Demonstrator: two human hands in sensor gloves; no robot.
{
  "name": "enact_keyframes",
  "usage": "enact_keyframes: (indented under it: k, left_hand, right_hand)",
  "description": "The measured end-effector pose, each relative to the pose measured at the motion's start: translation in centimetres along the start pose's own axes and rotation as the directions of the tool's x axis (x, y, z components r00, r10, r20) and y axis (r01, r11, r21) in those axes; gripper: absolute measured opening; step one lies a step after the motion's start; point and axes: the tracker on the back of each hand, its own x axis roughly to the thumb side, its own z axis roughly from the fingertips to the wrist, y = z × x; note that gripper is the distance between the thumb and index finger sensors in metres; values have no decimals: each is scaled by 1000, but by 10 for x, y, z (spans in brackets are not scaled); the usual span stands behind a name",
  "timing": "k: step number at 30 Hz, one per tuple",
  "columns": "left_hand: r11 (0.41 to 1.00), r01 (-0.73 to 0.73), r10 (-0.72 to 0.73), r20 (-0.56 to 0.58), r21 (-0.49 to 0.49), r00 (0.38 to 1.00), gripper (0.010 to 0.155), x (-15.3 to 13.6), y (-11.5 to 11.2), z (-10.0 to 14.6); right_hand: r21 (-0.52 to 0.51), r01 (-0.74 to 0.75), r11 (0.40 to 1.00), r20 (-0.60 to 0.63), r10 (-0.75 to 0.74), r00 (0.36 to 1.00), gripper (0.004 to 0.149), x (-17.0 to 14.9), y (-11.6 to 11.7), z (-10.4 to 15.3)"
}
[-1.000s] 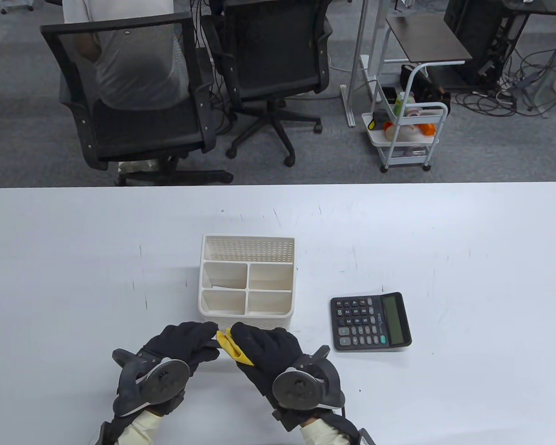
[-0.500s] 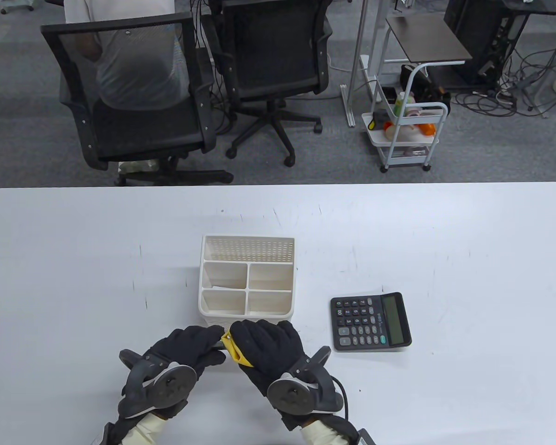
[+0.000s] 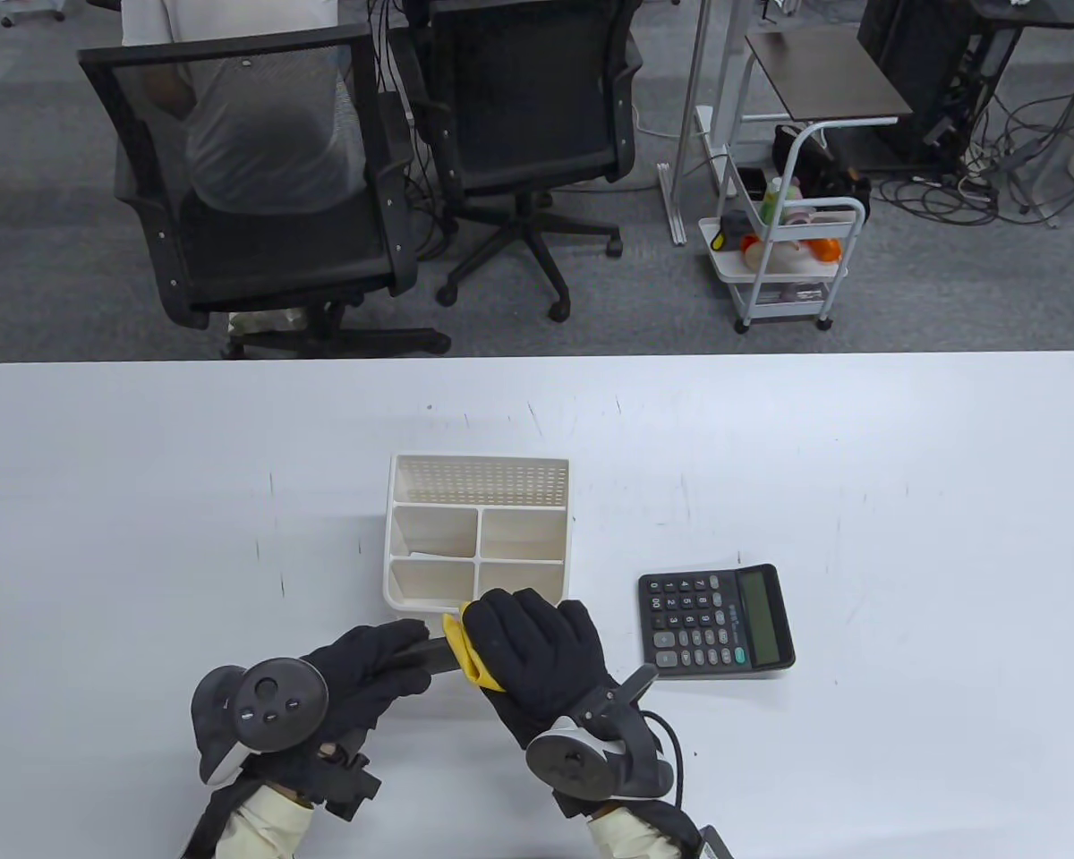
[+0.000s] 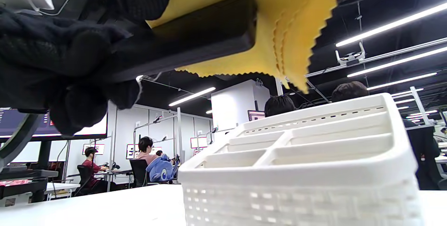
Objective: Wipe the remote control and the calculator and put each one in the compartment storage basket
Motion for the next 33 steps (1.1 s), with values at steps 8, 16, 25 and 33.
enact_keyframes:
  k: [8,16,25,33]
  left_hand:
    - [968,-250,246,-87,-38,965,52,-13,-1,-1]
    - [940,-341,335,-140,-17,932,49,-19,-3,-1]
    - [914,-406,402,-164,13,901,48,-26,-2,0]
    - [900,-435,427,-151,-24,892,47,-24,-2,-1]
  right_hand:
    - [21,-31,999,86,29,996,55,15,3,-2]
    - [26,-52,998,-4,52,999,56,1,6,2]
    - [69,-67,995,164,55,985,56,20,16,1]
    - [29,-34,999,-1,34,999,57,-1,10,3]
